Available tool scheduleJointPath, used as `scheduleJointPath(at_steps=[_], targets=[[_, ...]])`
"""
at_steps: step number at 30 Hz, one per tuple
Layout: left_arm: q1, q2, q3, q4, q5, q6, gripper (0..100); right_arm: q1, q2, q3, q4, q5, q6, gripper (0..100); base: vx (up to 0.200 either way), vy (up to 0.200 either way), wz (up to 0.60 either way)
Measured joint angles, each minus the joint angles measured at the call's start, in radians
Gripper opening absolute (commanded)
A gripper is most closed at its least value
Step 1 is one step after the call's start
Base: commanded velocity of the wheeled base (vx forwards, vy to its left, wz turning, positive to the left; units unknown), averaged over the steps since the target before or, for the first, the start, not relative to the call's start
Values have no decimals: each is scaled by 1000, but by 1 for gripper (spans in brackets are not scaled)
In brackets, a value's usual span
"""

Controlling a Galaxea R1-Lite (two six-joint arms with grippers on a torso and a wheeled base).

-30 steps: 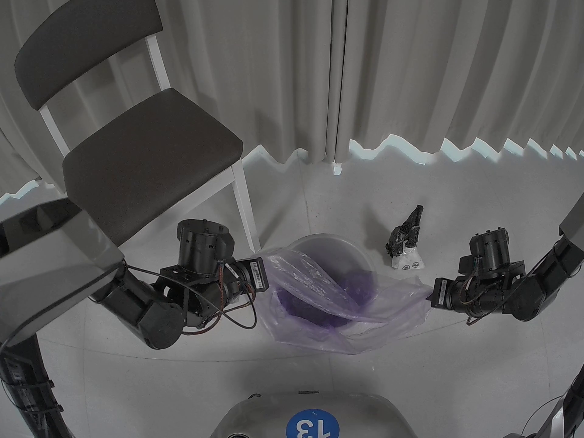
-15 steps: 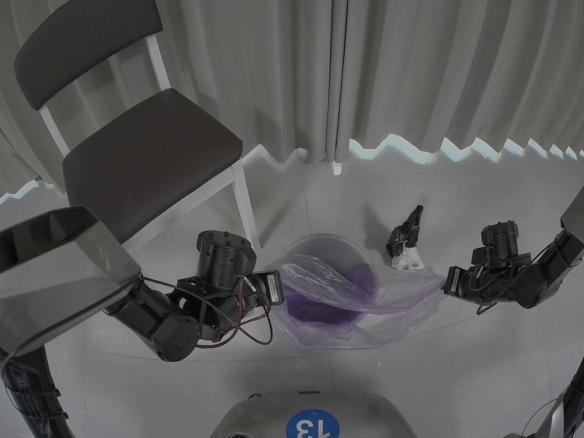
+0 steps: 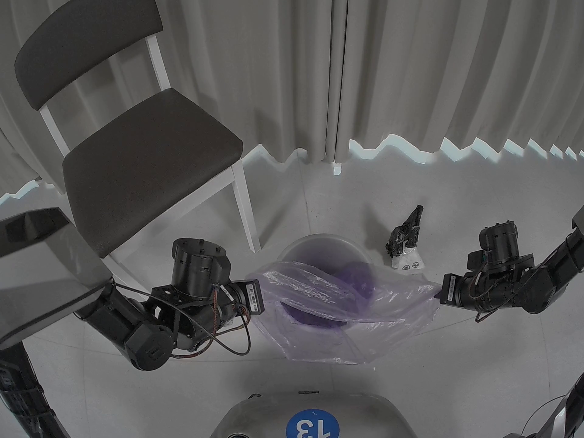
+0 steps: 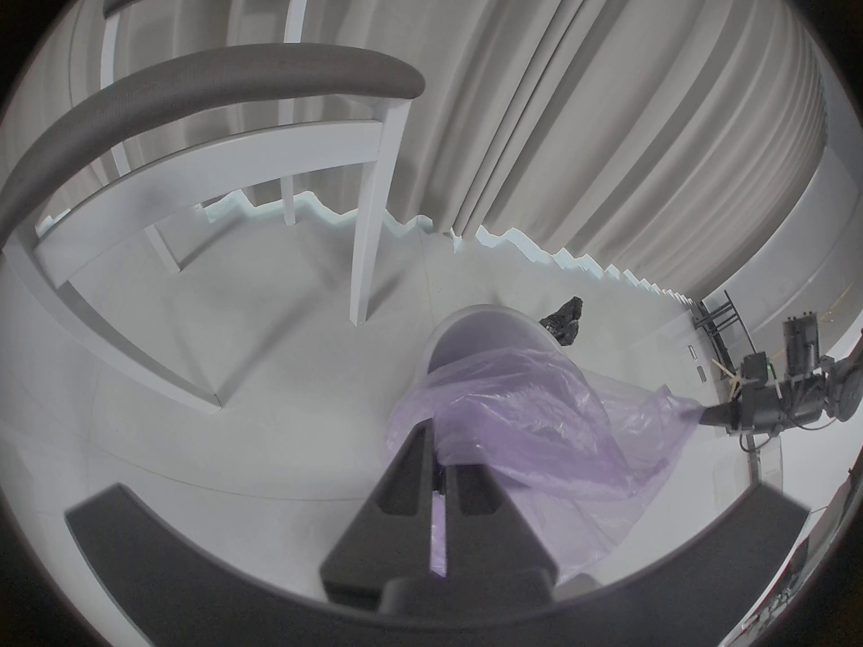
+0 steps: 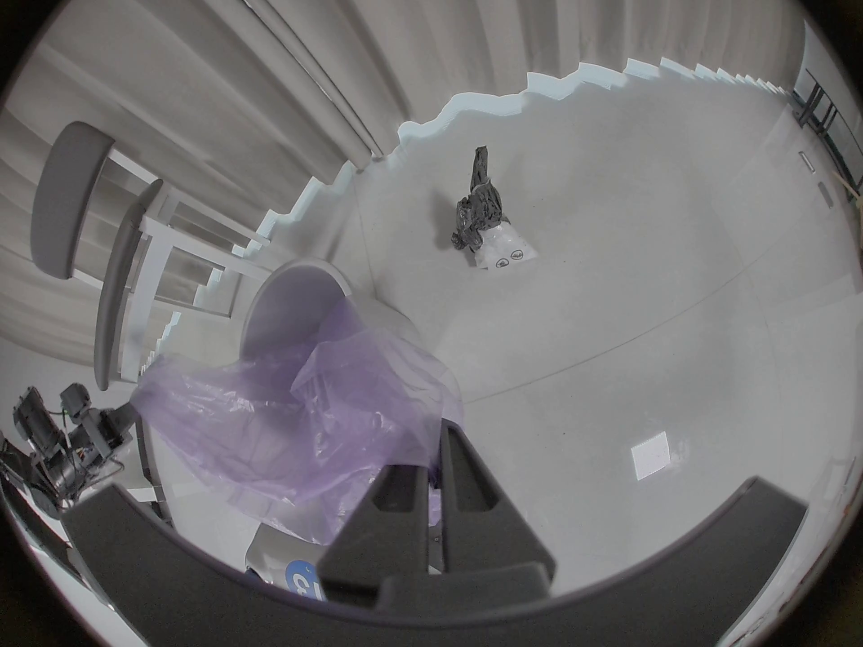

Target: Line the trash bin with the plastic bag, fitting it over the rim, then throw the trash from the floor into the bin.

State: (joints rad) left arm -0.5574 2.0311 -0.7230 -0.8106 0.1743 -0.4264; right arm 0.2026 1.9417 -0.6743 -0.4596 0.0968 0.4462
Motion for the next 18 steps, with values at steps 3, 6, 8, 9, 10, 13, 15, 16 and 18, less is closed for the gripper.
scheduleJointPath(at_steps=[3,6,8,9,10,13,15,16,18], targets=[[22,34,-16,-36,-15,2,0,9,24,-4,-25,-4,2,0,0,0,0],[42,61,-40,-44,-47,4,0,11,49,-5,-69,-5,6,0,0,0,0],[53,75,-62,-43,-63,4,0,13,61,-5,-89,-6,8,0,0,0,0],[60,82,-75,-43,-69,4,0,12,67,-5,-95,-7,9,0,0,0,0],[66,87,-85,-41,-71,5,0,12,72,-5,-100,-7,9,0,0,0,0],[77,105,-124,-40,-78,6,0,9,86,-7,-110,-7,10,0,0,0,0],[81,115,-146,-34,-80,7,0,6,91,-11,-114,-7,11,0,0,0,0],[81,122,-163,-31,-80,7,0,2,94,-13,-116,-7,10,0,0,0,0],[74,132,-185,-21,-81,9,0,-13,97,-17,-116,-5,10,0,0,0,0]])
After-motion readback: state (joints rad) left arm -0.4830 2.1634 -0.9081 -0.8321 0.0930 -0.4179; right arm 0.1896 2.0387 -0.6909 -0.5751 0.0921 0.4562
